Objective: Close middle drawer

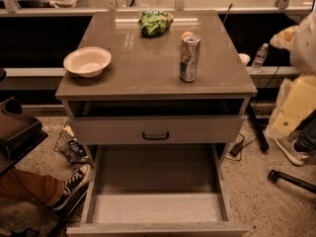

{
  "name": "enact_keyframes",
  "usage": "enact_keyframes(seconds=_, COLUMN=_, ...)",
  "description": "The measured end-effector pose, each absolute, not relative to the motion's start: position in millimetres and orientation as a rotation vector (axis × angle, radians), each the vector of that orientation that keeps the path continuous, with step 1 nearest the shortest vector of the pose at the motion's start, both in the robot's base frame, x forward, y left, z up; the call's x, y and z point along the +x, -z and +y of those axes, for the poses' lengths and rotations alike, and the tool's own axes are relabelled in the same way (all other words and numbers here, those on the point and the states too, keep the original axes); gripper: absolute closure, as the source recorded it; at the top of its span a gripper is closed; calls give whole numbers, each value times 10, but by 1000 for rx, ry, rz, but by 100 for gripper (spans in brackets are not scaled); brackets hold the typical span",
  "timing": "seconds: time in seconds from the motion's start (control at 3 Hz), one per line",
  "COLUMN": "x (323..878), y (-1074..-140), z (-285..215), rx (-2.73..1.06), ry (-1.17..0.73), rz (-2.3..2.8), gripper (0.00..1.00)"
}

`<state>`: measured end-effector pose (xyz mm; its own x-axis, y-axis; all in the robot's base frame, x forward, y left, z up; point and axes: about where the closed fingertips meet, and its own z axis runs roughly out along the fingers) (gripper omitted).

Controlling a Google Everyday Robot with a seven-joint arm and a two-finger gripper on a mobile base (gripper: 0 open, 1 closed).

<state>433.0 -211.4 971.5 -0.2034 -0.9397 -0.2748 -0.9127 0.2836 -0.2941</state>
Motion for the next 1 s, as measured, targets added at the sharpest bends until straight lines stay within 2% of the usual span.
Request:
enact_keyframes(seconds=0.67, x=3874, y=-8670, z=-1978, rx=-1551, ry=-134, rz=2004, gripper=0)
enact_keyframes(seconds=1.0, x=3710, y=-7967, z=-2080, rx=-1360, ry=-255, rz=2009, gripper=0)
